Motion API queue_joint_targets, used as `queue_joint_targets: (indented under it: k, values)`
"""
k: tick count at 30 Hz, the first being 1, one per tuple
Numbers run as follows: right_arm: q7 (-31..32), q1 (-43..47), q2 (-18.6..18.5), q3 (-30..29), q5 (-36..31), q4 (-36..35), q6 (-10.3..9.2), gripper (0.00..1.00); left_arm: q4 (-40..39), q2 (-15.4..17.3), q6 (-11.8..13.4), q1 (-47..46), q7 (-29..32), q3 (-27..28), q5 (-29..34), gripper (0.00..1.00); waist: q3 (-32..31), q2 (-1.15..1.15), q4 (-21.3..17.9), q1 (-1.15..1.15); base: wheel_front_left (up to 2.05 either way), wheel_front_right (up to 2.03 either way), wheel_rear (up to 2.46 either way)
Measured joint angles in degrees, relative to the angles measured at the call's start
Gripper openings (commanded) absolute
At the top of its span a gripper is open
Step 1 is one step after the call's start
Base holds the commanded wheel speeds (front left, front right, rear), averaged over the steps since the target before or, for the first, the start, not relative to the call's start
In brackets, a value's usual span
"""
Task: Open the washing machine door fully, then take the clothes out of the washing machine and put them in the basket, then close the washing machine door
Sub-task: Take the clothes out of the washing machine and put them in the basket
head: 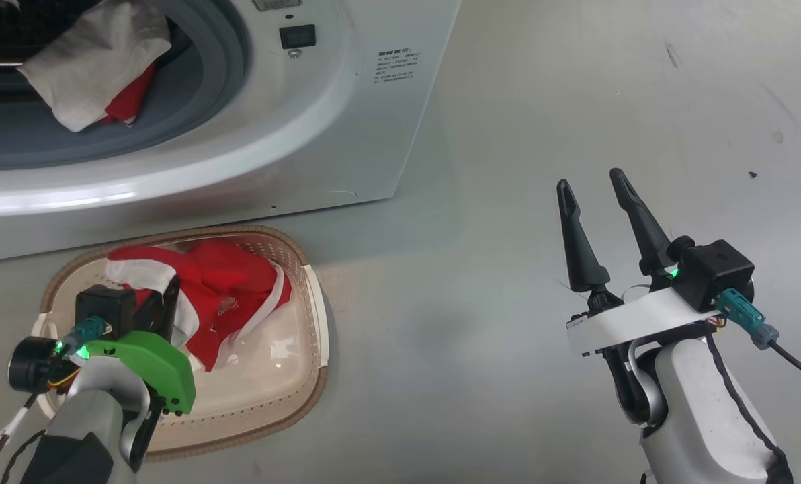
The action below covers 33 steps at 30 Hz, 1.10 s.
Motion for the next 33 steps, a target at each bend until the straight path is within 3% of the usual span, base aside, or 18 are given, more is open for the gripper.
queue_joint_targets:
  k: [32, 33]
  values:
    - [0.00, -1.33, 0.00, -1.42, -1.77, 0.36, -0.10, 1.00, 18.08, -1.78, 0.00, -5.00, -2.59, -1.52, 0.54, 0.00, 3.20, 0.00, 0.96, 0.00, 0.00, 0.00, 0.00]
    - [0.00, -1.43, 0.00, -1.42, -1.79, 0.43, -0.10, 1.00, 18.58, -1.96, 0.00, -5.22, -2.54, -1.51, 0.42, 0.18, 3.13, 0.00, 0.98, 0.00, 0.00, 0.00, 0.00]
